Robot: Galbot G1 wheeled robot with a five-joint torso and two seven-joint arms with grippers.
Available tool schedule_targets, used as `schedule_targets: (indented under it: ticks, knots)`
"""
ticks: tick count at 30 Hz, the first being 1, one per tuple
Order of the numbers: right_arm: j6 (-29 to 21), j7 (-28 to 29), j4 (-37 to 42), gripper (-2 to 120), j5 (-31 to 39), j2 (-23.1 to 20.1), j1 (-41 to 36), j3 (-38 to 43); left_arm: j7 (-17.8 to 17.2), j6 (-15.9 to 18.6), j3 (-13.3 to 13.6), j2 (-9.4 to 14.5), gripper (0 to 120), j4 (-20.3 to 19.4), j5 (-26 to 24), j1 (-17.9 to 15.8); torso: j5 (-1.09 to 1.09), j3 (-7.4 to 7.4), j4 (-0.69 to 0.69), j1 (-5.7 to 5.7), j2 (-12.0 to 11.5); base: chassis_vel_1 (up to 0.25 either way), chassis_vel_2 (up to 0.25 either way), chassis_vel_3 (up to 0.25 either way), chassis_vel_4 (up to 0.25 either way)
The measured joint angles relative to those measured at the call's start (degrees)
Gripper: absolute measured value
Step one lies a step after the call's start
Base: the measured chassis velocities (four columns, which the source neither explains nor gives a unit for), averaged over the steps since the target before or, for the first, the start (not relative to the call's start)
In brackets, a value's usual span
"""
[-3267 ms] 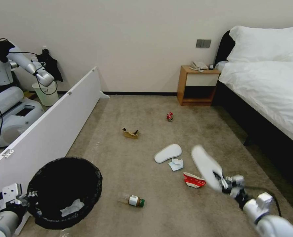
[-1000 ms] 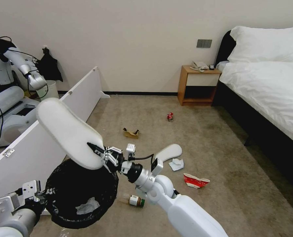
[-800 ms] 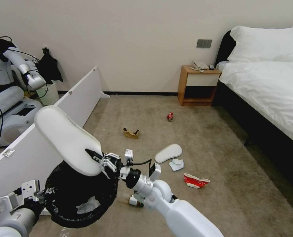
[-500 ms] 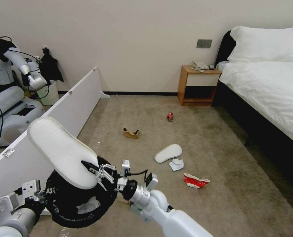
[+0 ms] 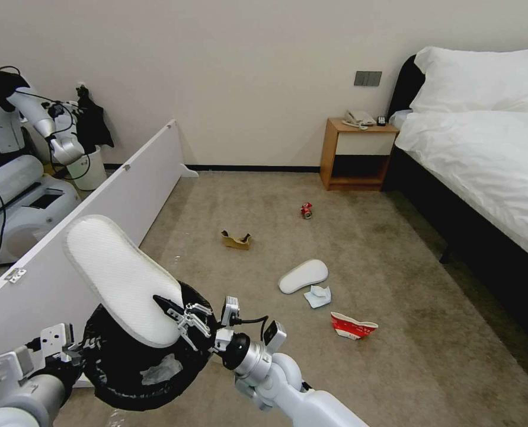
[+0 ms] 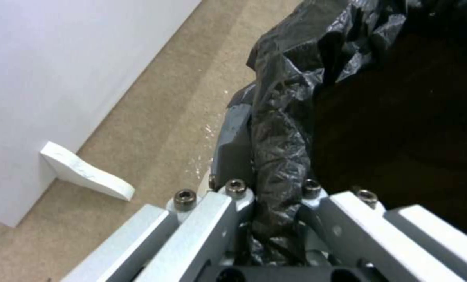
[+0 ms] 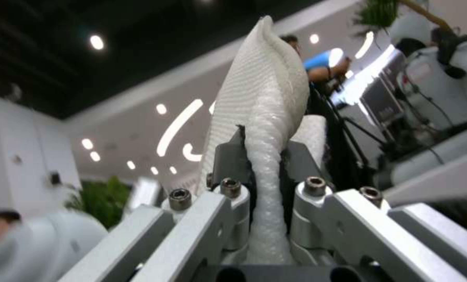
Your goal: Pick up the trash bin, then pick up the garbage from the floor and place it into the trash bin.
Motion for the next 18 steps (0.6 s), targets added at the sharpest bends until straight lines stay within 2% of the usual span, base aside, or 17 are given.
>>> schedule_targets:
  ticks: [1, 6, 18]
  knots:
    - [0.87, 0.69, -1.01, 5, -3.32, -0.28, 0.17, 0.3, 0.01, 0.0, -0.53, 0.16, 2, 0.07, -0.09, 0.04, 0.0, 0.0, 0.0, 0.0, 0.0, 0.0, 0.0, 0.0, 0.0]
    - [3.04, 1.93, -2.87, 5, -7.65, -0.24, 0.69, 0.38, 0.06, 0.0, -0.97, 0.3, 2, 0.18, -0.45, 0.11, 0.0, 0.0, 0.0, 0.0, 0.0, 0.0, 0.0, 0.0, 0.0]
    - [4.96, 3.51, -4.57, 5, -12.51, -0.5, 0.88, 0.35, 0.14, 0.0, -1.17, 0.32, 2, 0.18, -0.79, -0.05, 0.0, 0.0, 0.0, 0.0, 0.0, 0.0, 0.0, 0.0, 0.0]
